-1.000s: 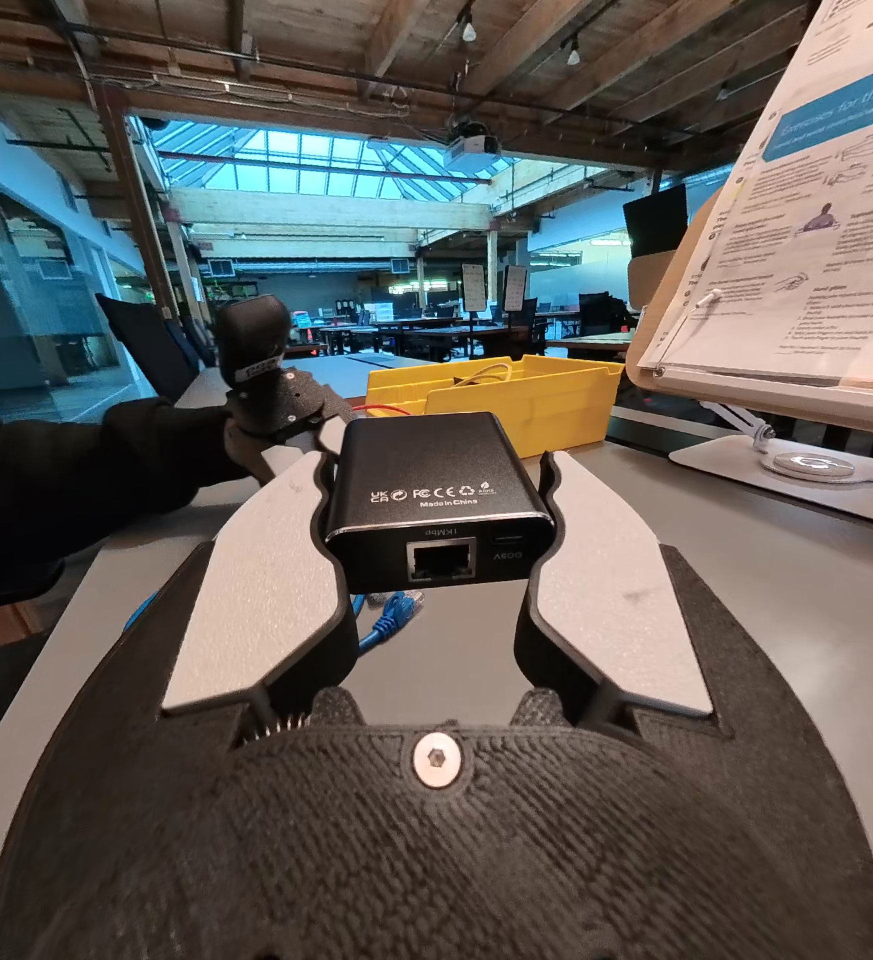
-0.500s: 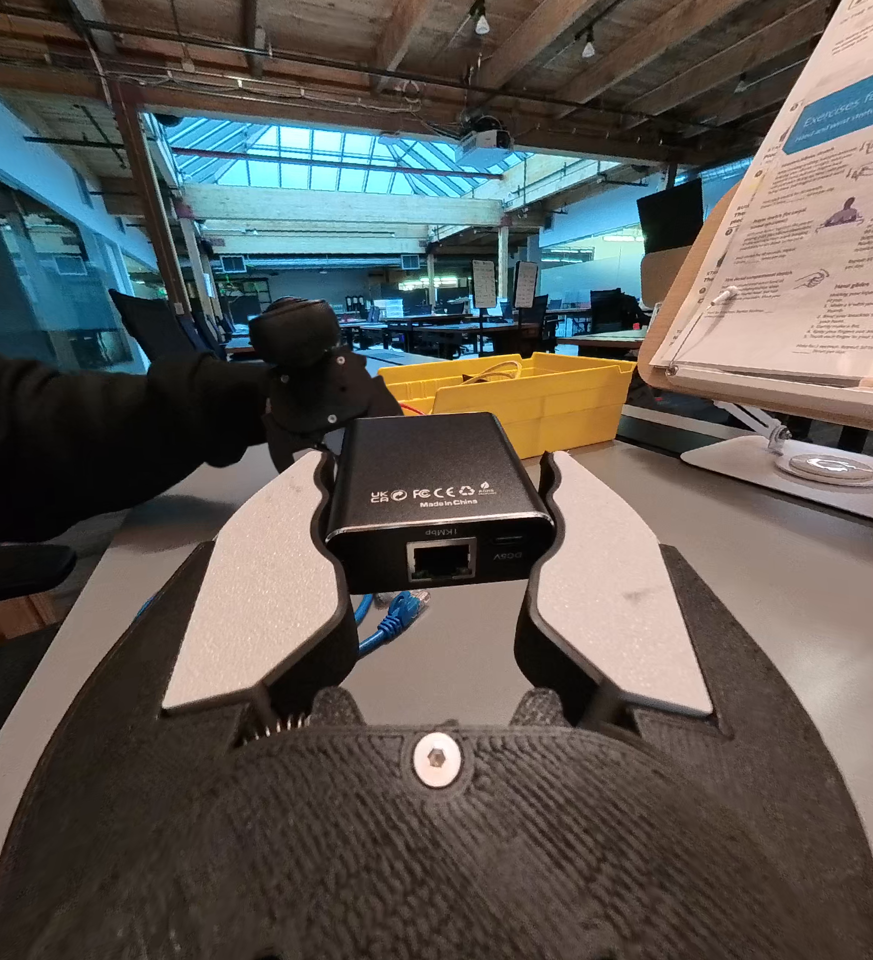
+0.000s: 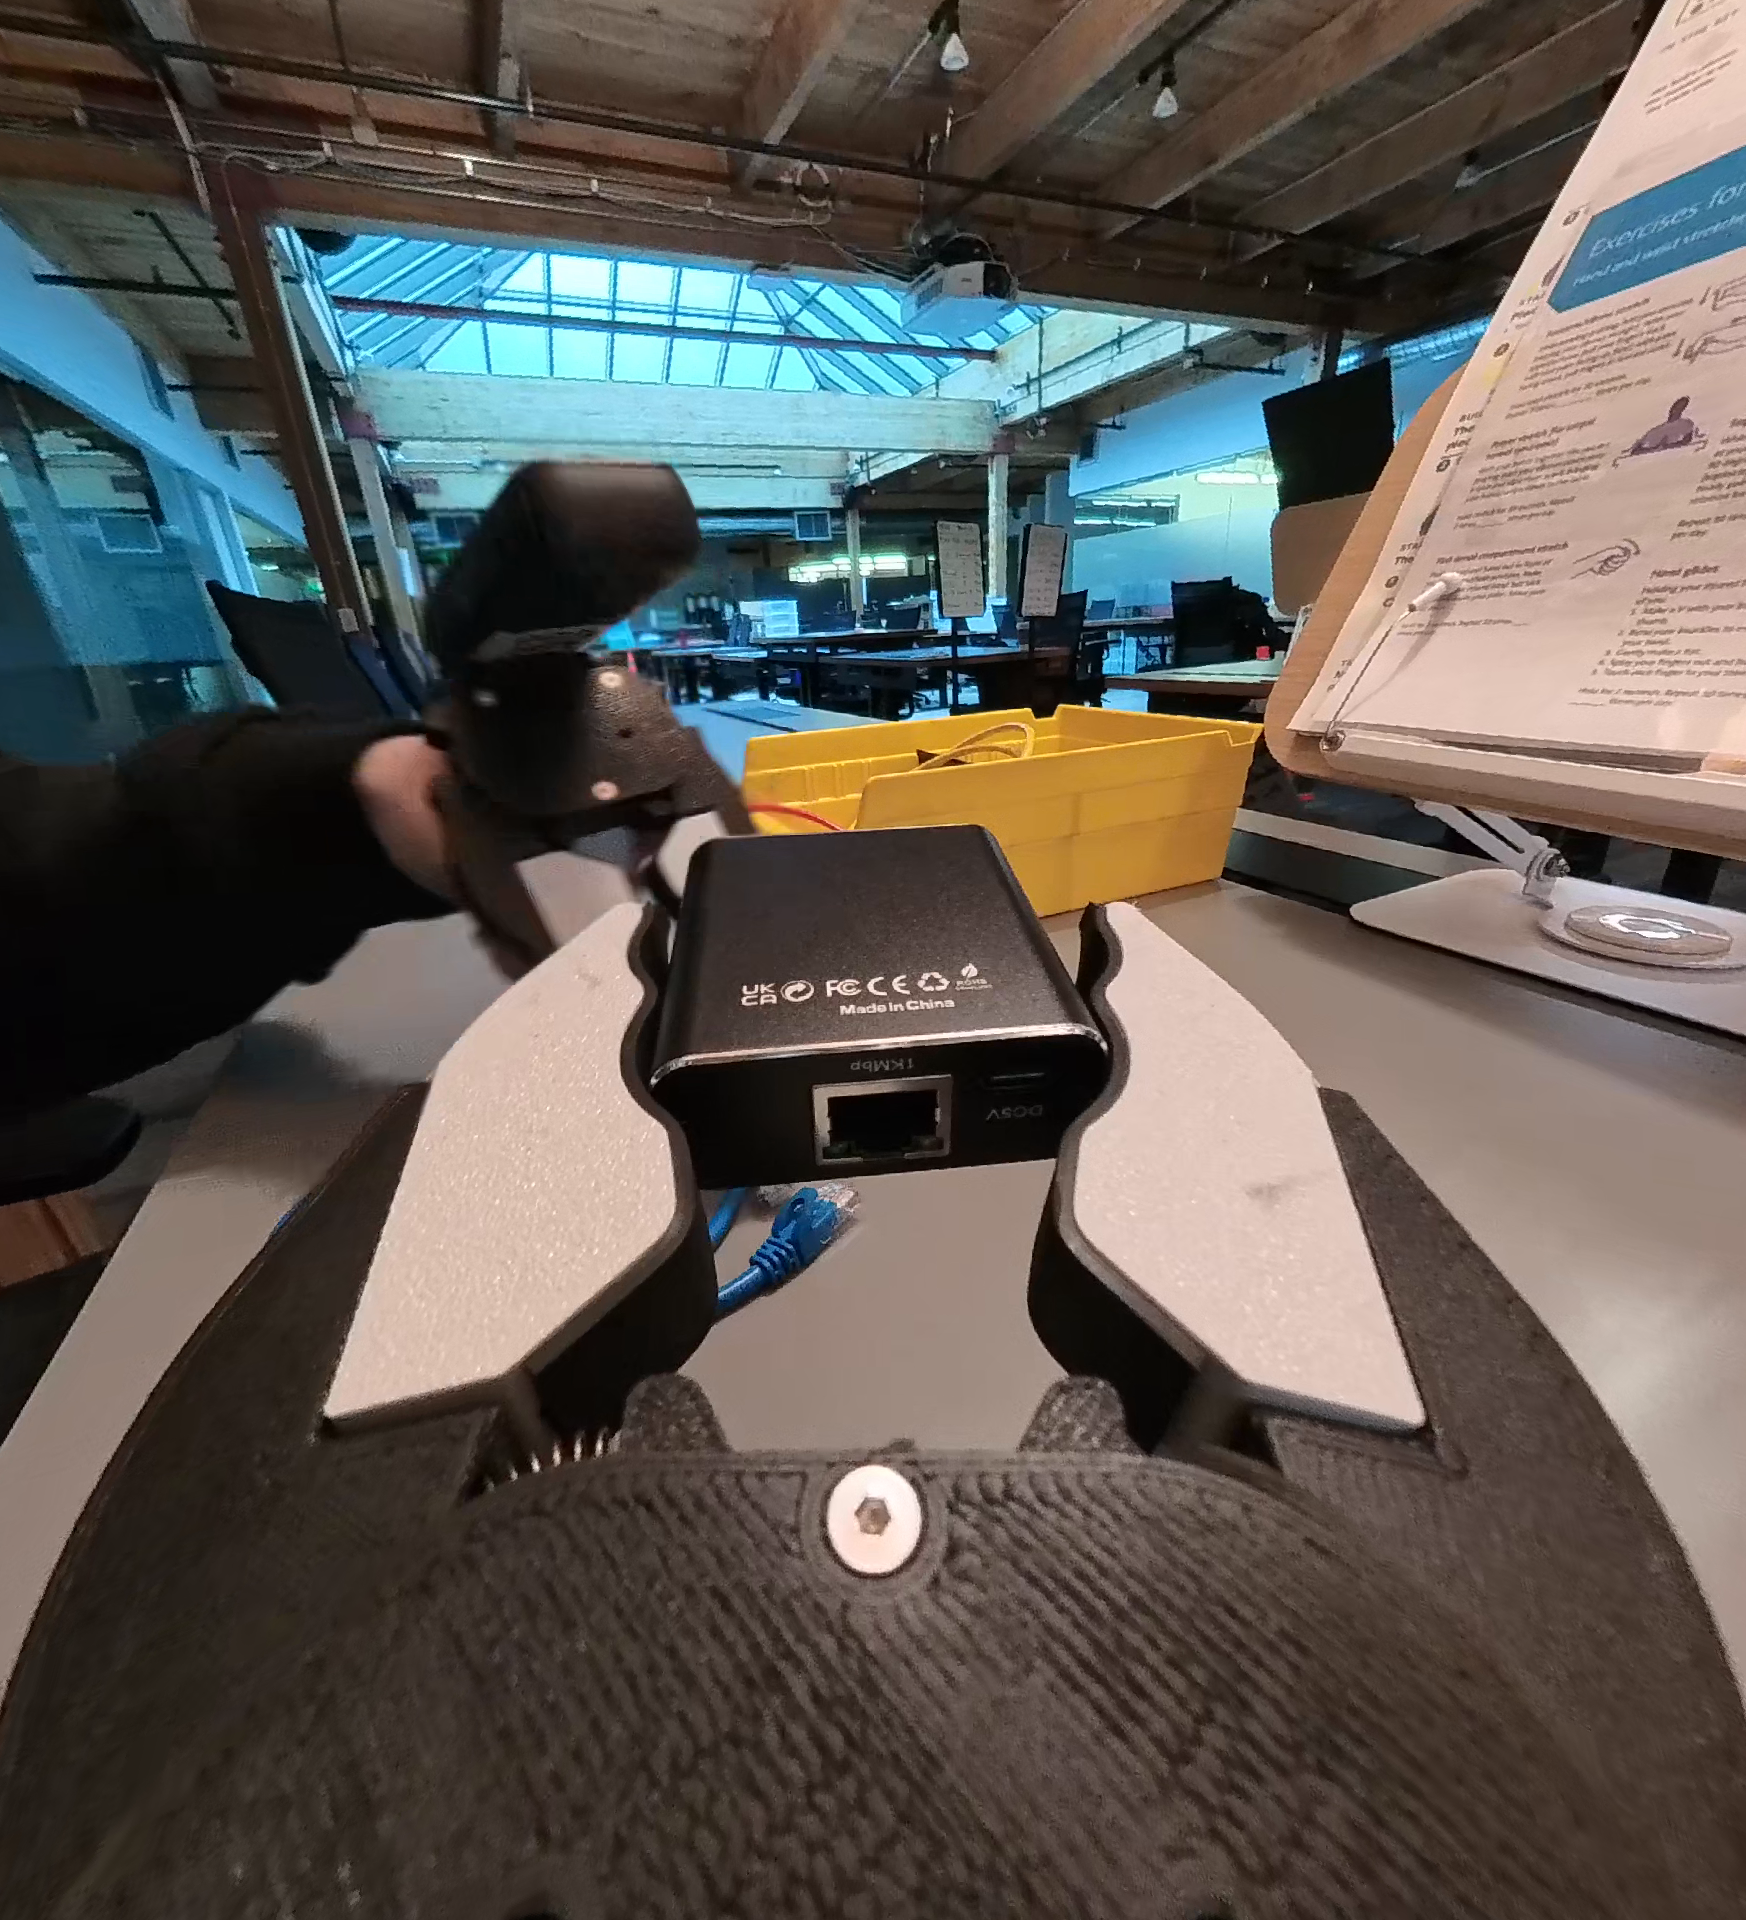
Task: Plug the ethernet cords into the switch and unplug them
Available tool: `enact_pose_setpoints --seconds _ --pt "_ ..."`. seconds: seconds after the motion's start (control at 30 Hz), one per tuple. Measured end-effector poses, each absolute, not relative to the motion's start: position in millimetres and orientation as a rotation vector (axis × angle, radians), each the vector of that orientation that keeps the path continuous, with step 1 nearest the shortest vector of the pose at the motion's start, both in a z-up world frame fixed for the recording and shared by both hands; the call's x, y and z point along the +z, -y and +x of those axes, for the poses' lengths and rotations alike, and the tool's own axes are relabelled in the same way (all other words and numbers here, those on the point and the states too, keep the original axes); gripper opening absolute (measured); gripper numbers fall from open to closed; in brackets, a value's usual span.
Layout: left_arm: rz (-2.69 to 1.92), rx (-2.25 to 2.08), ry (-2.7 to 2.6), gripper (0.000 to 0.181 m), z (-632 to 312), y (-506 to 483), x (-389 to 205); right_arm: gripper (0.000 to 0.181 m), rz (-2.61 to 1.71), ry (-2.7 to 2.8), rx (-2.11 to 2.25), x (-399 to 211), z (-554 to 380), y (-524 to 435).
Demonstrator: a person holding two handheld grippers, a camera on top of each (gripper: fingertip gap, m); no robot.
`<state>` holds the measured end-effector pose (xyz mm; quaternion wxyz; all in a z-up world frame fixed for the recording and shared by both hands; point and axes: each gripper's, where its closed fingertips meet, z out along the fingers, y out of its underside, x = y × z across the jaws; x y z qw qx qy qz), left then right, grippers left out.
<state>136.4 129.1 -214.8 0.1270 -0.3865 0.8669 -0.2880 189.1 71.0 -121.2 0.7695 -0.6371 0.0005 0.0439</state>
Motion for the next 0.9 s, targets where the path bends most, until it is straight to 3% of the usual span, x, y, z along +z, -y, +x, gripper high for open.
enact_pose_setpoints --seconds 0.03,0.17,0.4,0.53,0.63,0.83,0.9 --pt "-1.205 -0.872 -2.555 0.018 125.1 -110.7 -217.6 0.076 -1.381 -0.004 0.095 -121.1 189.5 -70.8" --pt "-1.235 -0.676 -2.574 0.046 107.5 -81.2 -242.9 0.076 -1.386 0.002 0.090 -121.6 188.7 -71.5" --pt "-1.269 -0.672 -2.587 0.048 97.2 -65.9 -245.9 0.076 -1.387 -0.005 0.079 -121.8 191.0 -69.8" --pt "-1.230 -0.600 -2.605 0.043 91.6 -68.3 -250.4 0.076 -1.392 -0.001 0.073 -122.2 191.0 -70.2" --pt "-1.125 -0.579 -2.682 0.022 86.9 -71.3 -250.3 0.076 -1.389 -0.006 0.071 -121.8 192.0 -69.5" --pt "-0.102 -0.562 -2.869 0.009 73.4 -99.5 -241.0 0.076 -1.385 -0.011 0.071 -121.5 193.1 -68.5" --pt "0.010 -0.541 -2.875 0.006 71.3 -119.9 -238.4 0.076 -1.385 -0.009 0.071 -121.6 192.8 -68.4"
